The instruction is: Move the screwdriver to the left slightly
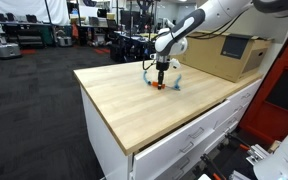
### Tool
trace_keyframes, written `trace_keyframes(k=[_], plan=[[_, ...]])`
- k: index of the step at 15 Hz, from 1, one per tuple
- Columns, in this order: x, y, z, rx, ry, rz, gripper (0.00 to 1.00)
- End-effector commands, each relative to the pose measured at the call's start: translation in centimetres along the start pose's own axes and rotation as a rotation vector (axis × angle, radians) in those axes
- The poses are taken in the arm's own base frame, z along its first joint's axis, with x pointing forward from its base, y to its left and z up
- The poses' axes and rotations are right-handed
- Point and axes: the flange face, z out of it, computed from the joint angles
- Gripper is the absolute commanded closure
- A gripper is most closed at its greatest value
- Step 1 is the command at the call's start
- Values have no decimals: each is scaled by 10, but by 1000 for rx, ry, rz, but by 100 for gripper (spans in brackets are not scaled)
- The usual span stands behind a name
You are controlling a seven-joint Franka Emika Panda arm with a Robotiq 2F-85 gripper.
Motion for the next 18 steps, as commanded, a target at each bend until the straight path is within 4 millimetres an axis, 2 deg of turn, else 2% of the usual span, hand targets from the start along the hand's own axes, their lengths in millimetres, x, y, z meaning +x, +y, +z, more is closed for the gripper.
trace_keyframes(k=[1,5,6,9,13,18], plan=[[3,7,1,8,-15,13,61],[4,6,-2,0,-21,24,89],[4,6,-2,0,-23,28,92],[0,0,-8,87,-42,101,92],[6,-22,-14,236,-62,124,92],[40,-60,-20,242,-18,109,92]])
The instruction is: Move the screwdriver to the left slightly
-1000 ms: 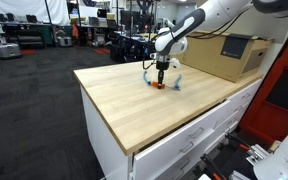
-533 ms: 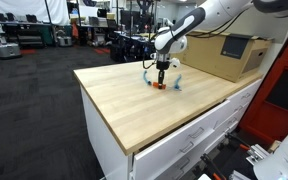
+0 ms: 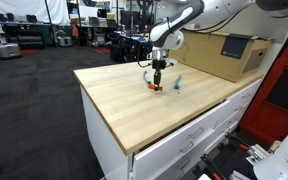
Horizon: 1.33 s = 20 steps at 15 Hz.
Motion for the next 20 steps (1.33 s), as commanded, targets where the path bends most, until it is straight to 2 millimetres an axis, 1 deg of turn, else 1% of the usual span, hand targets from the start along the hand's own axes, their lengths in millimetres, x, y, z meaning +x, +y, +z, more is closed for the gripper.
trace_keyframes(k=[1,7,10,13,15,19,20], plan=[[20,-31,0,-12,17,-20,92],[61,-94,15,-73,-12,-122,92],[76,-118,23,-108,-39,-165,92],[84,-134,29,-133,-63,-201,92],[88,-141,35,-156,-78,-231,92],[91,-148,42,-185,-104,-272,92],[92,-149,44,-190,-110,-278,88]])
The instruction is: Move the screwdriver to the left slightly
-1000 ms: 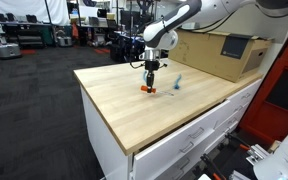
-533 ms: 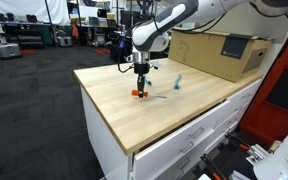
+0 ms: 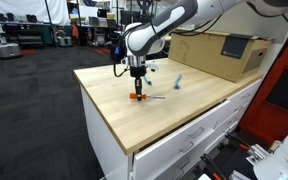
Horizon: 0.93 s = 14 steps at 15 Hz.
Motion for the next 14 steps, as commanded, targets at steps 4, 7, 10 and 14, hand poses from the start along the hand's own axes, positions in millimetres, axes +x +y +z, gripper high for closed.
trace_keyframes(k=[4,7,10,14], plan=[[4,-5,7,-37,-15,-34,27],[1,-4,3,-40,-22,-36,7],[-8,-1,-9,-48,-26,-51,0],[-26,4,-37,-79,16,-64,0]])
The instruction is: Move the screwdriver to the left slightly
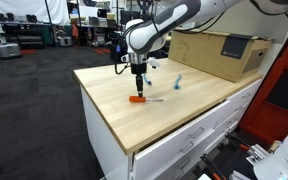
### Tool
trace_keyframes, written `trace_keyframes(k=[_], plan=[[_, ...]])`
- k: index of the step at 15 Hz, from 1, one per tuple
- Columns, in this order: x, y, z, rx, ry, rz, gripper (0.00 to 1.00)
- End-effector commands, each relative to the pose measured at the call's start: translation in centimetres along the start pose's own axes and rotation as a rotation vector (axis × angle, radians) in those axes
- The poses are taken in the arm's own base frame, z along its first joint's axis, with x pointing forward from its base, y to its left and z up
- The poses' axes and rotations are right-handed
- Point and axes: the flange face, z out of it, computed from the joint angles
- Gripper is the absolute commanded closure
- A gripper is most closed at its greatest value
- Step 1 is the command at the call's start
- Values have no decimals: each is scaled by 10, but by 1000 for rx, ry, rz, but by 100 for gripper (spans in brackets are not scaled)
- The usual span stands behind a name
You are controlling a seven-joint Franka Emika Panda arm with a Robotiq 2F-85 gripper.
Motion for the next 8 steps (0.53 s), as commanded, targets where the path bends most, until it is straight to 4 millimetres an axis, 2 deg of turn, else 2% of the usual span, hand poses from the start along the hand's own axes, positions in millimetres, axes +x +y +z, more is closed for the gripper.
trace_keyframes(k=[1,5,8], plan=[[-24,1,-27,-37,34,-26,0],[-44,1,-57,-76,101,-44,0],[-55,-2,-70,-91,148,-58,0]])
